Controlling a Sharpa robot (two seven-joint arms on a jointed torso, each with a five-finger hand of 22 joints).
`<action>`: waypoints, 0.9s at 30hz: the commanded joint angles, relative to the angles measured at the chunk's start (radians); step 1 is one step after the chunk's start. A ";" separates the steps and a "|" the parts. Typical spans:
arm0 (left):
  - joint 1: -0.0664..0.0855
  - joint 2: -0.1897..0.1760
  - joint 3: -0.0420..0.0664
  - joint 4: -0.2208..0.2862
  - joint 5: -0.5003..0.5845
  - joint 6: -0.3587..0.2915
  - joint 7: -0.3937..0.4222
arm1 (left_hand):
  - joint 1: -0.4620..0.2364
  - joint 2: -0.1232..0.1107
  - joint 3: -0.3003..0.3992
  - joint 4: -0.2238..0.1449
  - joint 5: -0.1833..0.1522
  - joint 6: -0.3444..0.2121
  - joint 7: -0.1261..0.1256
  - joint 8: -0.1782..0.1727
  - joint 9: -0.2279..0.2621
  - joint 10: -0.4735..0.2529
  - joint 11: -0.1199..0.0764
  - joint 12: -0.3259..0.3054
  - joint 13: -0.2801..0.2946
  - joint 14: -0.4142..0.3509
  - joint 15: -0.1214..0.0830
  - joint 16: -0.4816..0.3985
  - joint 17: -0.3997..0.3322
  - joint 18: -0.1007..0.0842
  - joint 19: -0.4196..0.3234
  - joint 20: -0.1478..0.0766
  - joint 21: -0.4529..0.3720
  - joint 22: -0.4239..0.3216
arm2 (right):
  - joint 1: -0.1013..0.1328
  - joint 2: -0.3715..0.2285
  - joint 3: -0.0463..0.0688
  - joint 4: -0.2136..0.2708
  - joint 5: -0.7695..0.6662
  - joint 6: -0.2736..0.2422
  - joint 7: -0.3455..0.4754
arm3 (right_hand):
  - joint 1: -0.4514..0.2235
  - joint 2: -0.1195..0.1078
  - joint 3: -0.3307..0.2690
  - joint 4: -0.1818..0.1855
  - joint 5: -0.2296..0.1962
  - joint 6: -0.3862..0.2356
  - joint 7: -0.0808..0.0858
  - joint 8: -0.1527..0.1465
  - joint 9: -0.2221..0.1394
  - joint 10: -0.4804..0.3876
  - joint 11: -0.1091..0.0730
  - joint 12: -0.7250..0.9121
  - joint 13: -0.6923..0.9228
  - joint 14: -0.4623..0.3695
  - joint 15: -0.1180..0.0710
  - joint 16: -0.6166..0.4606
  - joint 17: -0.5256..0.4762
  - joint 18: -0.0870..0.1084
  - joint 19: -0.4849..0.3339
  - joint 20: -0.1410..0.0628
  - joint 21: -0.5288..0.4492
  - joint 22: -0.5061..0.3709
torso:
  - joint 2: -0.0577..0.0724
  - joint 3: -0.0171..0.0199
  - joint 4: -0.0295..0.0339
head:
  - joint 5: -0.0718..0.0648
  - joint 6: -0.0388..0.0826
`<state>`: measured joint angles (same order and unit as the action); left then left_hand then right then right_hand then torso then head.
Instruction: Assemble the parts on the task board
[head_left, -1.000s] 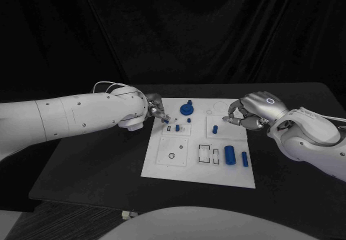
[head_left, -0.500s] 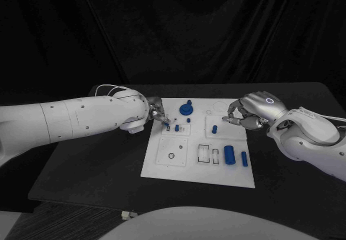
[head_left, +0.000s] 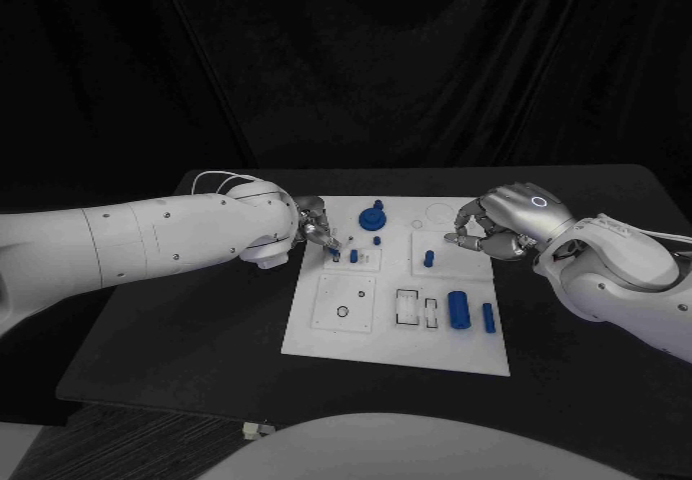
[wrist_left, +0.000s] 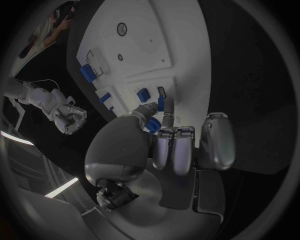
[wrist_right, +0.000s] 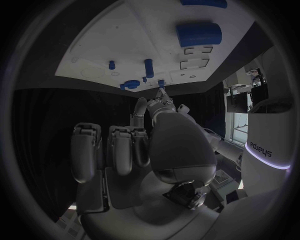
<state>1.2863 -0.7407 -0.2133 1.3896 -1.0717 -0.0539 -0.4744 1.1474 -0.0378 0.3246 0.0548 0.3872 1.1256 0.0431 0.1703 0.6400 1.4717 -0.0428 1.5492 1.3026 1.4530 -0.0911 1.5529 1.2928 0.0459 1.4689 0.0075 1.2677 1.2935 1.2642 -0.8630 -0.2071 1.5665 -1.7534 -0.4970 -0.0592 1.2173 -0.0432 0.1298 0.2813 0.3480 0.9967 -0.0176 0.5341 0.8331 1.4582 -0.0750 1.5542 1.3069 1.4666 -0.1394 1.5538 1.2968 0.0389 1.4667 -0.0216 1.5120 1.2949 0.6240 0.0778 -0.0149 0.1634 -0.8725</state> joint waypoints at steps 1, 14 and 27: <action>-0.004 0.002 0.001 0.002 -0.003 0.019 0.011 | -0.016 0.005 0.082 -0.017 0.024 0.009 -0.016 0.002 0.030 0.099 -0.007 0.022 0.268 0.115 -0.012 0.009 0.269 0.018 -0.002 0.003 -0.013 0.191 | -0.003 0.000 0.001 0.001 -0.002 0.004 -0.020 | 0.016 0.006 0.031 0.003 0.009 -0.003 0.002 -0.012 0.014 0.113 -0.002 0.017 0.264 0.098 -0.002 0.005 0.243 -0.017 0.060 -0.004 -0.018 0.247 | 0.000 0.0000 0.0002 | 0.001 0.000; -0.017 0.003 0.000 -0.007 -0.003 0.015 0.012 | -0.017 0.006 0.082 -0.016 0.024 0.009 -0.016 0.002 0.030 0.099 -0.007 0.022 0.268 0.115 -0.012 0.008 0.268 0.018 -0.002 0.003 -0.014 0.190 | -0.003 -0.001 0.001 0.001 -0.002 0.008 -0.022 | 0.018 0.005 0.032 0.002 0.011 -0.003 0.002 -0.013 0.014 0.113 -0.002 0.017 0.264 0.098 -0.002 0.005 0.244 -0.017 0.060 -0.004 -0.019 0.247 | 0.000 0.0001 0.0003 | 0.002 0.000; -0.020 0.005 0.000 -0.009 -0.003 0.013 0.015 | -0.017 0.007 0.083 -0.015 0.023 0.008 -0.016 0.002 0.031 0.099 -0.008 0.022 0.268 0.115 -0.012 0.008 0.268 0.018 -0.002 0.003 -0.013 0.191 | -0.003 -0.001 0.001 0.002 -0.002 0.009 -0.022 | 0.018 0.005 0.032 0.002 0.011 -0.003 0.002 -0.013 0.014 0.113 -0.002 0.017 0.264 0.098 -0.002 0.005 0.244 -0.017 0.060 -0.004 -0.019 0.247 | 0.000 -0.0001 0.0002 | 0.001 0.000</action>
<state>1.2706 -0.7377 -0.2119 1.3811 -1.0720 -0.0479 -0.4697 1.1331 -0.0394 0.3248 0.0550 0.3873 1.1255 0.0430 0.1703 0.6438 1.4717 -0.0428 1.5492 1.3026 1.4530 -0.0911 1.5529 1.2928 0.0458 1.4689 0.0075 1.2677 1.2935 1.2639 -0.8628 -0.2071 1.5666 -1.7534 -0.4908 -0.0610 1.2173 -0.0432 0.1299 0.2813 0.3483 0.9967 -0.0176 0.5340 0.8331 1.4582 -0.0750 1.5542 1.3069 1.4666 -0.1395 1.5538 1.2968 0.0389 1.4667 -0.0216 1.5120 1.2949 0.6240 0.0774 -0.0148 0.1649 -0.8725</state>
